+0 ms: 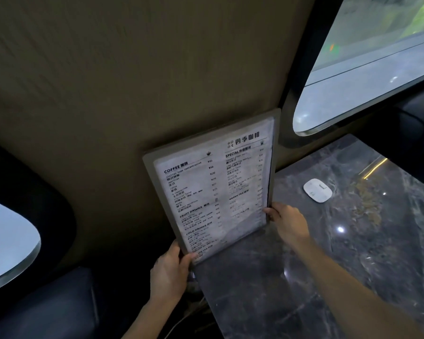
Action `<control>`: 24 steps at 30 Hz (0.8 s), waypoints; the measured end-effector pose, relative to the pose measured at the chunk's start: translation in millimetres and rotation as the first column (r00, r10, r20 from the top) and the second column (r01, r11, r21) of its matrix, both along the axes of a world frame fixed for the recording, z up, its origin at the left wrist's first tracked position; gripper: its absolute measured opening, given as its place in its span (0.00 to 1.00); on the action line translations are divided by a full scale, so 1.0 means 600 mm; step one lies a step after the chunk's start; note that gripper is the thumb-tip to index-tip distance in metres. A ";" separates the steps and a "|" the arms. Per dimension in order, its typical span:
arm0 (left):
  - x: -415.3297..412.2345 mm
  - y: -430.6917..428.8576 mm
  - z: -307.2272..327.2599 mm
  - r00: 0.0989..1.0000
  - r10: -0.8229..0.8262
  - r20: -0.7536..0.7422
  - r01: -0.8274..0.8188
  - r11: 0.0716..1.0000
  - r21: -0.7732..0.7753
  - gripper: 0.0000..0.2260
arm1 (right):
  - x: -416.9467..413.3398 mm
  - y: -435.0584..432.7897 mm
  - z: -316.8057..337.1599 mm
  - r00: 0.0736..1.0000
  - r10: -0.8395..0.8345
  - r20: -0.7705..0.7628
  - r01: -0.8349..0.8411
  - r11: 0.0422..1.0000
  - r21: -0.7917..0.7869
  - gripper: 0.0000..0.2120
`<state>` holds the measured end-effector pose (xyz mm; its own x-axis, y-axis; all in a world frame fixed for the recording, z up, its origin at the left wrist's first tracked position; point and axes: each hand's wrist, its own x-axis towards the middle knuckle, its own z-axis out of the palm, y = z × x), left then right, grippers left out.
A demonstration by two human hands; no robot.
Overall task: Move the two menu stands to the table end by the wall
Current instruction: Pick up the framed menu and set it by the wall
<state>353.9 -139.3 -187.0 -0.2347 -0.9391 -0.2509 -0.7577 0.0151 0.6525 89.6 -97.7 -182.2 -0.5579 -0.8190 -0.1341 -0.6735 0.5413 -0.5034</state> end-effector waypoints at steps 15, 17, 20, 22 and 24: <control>0.006 -0.018 -0.014 1.000 -0.008 -0.018 0.008 1.000 -0.030 0.15 | 0.000 -0.022 -0.003 0.999 0.003 0.045 -0.002 1.000 -0.030 0.13; 0.007 -0.018 -0.014 1.000 -0.014 0.008 0.014 0.999 -0.041 0.16 | 0.003 -0.015 -0.002 0.999 -0.006 0.044 0.007 0.999 -0.034 0.14; 0.009 -0.014 -0.010 0.997 -0.008 0.075 0.011 0.999 -0.035 0.16 | 0.002 0.003 0.000 0.997 -0.030 0.068 0.031 0.999 -0.011 0.15; 0.011 -0.012 -0.005 0.990 -0.001 0.143 0.004 1.000 -0.020 0.17 | 0.000 0.019 0.001 0.996 -0.045 0.075 0.045 0.999 0.000 0.14; 0.013 -0.006 0.001 0.981 -0.008 0.194 0.010 1.000 -0.012 0.17 | -0.001 0.040 0.001 0.998 -0.051 0.039 0.052 0.998 -0.018 0.15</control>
